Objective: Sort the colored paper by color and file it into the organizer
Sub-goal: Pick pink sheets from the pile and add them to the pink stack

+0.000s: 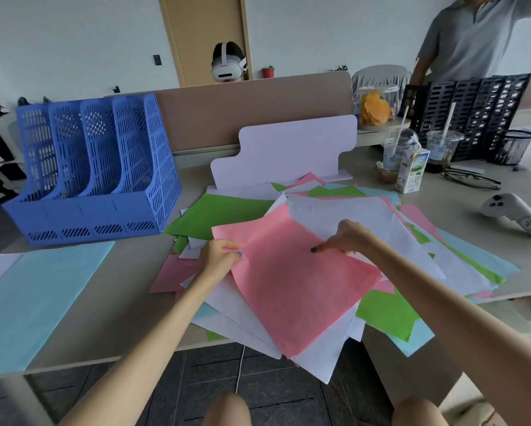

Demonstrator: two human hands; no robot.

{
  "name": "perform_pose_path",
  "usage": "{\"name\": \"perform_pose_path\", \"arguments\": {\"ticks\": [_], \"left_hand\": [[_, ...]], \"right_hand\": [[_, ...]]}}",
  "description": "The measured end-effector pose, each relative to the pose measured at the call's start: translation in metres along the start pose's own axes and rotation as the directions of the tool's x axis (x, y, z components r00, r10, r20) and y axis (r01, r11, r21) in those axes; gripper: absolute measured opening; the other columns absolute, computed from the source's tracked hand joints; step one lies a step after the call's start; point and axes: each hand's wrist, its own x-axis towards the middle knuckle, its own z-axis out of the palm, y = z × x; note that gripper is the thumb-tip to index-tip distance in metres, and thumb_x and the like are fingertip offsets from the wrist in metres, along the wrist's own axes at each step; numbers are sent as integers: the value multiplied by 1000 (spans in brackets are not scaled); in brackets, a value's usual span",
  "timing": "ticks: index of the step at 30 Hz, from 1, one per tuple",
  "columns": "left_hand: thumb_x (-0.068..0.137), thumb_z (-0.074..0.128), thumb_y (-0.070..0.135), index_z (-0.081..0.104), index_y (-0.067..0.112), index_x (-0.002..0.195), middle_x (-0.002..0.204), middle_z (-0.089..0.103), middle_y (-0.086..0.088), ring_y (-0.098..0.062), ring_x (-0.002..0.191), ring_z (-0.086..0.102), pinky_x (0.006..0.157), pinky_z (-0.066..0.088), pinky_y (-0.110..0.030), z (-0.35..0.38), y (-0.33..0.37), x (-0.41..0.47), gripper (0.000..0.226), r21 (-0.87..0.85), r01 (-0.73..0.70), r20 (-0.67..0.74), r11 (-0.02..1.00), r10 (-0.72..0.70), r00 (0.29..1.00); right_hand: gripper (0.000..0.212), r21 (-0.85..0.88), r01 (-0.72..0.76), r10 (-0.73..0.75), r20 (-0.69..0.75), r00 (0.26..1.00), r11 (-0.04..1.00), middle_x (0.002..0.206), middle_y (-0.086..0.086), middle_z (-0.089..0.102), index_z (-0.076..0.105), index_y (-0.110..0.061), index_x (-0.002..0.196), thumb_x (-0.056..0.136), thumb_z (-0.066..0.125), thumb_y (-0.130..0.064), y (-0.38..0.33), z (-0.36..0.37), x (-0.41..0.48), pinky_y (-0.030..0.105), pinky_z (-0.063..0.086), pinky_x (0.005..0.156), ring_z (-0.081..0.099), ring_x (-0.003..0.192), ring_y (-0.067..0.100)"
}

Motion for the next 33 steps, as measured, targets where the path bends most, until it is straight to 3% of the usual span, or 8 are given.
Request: {"name": "perform_pose_path", "arguments": {"ticks": [6,9,12,17,21,25,30,33], "left_hand": [[79,59,0,71,12,102,101,65,2,-14,96,58,83,47,-25,-2,5,-4,29,35,8,38,999,-9,999],[76,55,-5,69,14,100,97,63,8,-12,76,58,69,47,-25,-2,15,-9,34,36,-21,25,999,20,999],[74,49,-9,68,16,95,87,62,4,-13,59,58,67,57,-35,4,23,-15,37,-53,20,-52,998,-22,998],[77,49,-8,67,16,87,91,64,5,-16,65,60,71,59,-39,20,37,-23,31,-154,23,-95,988,-38,995],[80,53,-5,63,20,81,92,65,2,-15,67,60,71,57,-38,40,51,-28,27,-187,36,-60,982,-48,997],[84,58,-2,63,13,92,97,63,-4,-15,81,59,56,52,-20,66,71,-33,18,-268,36,4,963,-36,999],[86,67,15,56,10,110,102,58,-3,-14,82,58,85,52,-37,97,98,-39,27,-315,123,152,941,-78,985],[68,75,39,59,14,104,102,67,-9,-27,95,64,93,49,-40,110,113,-47,47,-335,187,303,923,-82,949]], "right_hand": [[35,236,-18,-17,144,990,972,71,6,48,54,-4,69,72,80,-28,0,1,7,26,30,54,43,63,18],[16,305,66,-90,65,994,950,76,9,57,71,-1,88,76,74,-11,7,0,9,25,36,59,51,72,21],[6,320,131,-110,-84,990,938,76,8,58,72,-10,83,78,70,-9,19,-5,9,25,38,61,53,74,22],[10,452,135,-16,-258,966,881,63,3,53,69,-14,77,81,66,-5,53,-21,8,25,32,52,47,61,17],[6,499,133,65,-359,931,856,69,12,57,69,-9,78,83,66,-10,86,-30,7,28,34,60,50,69,24],[6,545,151,111,-417,902,824,77,12,60,71,-10,86,83,66,-10,109,-33,3,28,36,62,52,73,23],[18,651,242,134,-472,871,719,56,0,46,60,-16,69,83,64,-5,131,-38,-6,29,28,51,37,57,17],[16,739,253,172,-446,878,624,58,3,45,59,-5,67,82,65,-7,144,-39,-7,28,26,55,35,59,16]]}}
